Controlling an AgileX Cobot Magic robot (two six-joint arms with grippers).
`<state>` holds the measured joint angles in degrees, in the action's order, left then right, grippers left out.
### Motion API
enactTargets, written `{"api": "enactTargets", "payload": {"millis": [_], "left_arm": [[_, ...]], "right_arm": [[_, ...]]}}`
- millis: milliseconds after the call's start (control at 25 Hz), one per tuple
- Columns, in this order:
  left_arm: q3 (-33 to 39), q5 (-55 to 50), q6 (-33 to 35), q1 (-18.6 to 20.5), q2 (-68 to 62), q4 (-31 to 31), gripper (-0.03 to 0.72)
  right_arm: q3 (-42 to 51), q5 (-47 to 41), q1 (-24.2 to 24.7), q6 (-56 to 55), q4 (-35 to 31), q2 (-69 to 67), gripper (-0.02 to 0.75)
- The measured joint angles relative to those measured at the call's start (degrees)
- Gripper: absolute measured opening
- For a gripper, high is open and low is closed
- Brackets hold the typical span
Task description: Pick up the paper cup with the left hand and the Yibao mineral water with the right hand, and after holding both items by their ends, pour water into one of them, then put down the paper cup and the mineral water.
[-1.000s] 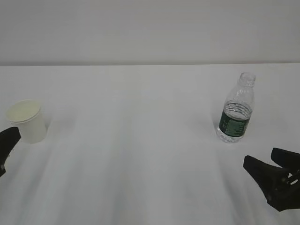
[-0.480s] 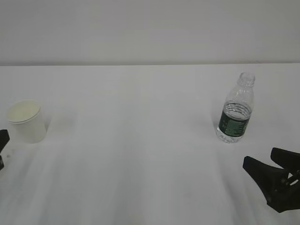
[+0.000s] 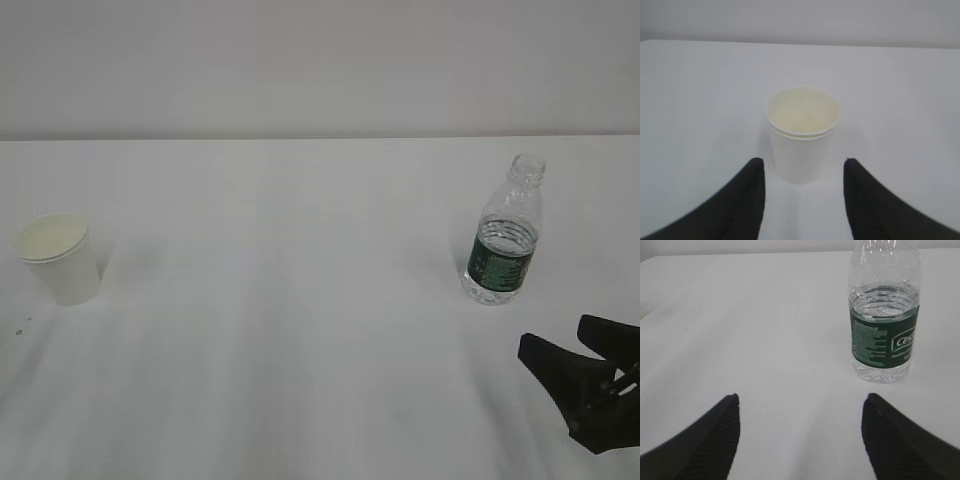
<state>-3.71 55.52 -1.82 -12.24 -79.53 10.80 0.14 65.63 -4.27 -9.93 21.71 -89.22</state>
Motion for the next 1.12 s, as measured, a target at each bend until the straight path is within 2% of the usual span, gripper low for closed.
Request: {"api": "enactTargets", "payload": {"millis": [360, 560, 680, 760, 800, 920, 1120], "left_arm": [[0.0, 7.68, 0.0, 0.0, -0.11, -0.83, 0.373], [0.0, 7.77, -0.21, 0.0, -0.11, -5.86, 0.377], [0.0, 4.83, -0.33, 0.0, -0.11, -12.13, 0.479], [0.0, 2.33, -0.43, 0.0, -0.42, -14.19, 0.573], [0.0, 1.63, -0.43, 0.0, -0.47, -14.28, 0.598], [0.0, 0.72, -0.54, 0.0, -0.47, -14.28, 0.63], [0.0, 0.35, -0.62, 0.0, -0.47, -13.13, 0.632]], "right_arm": [[0.0, 0.08, 0.0, 0.0, 0.0, 0.0, 0.574], [0.0, 0.08, 0.0, 0.0, 0.5, 0.0, 0.574], [0.0, 0.08, 0.0, 0.0, 1.35, 0.0, 0.574], [0.0, 0.08, 0.0, 0.0, 1.74, 0.0, 0.574], [0.0, 0.08, 0.0, 0.0, 1.95, 0.0, 0.574], [0.0, 0.08, 0.0, 0.0, 1.98, 0.0, 0.574], [0.0, 0.08, 0.0, 0.51, 1.58, 0.0, 0.574]]}}
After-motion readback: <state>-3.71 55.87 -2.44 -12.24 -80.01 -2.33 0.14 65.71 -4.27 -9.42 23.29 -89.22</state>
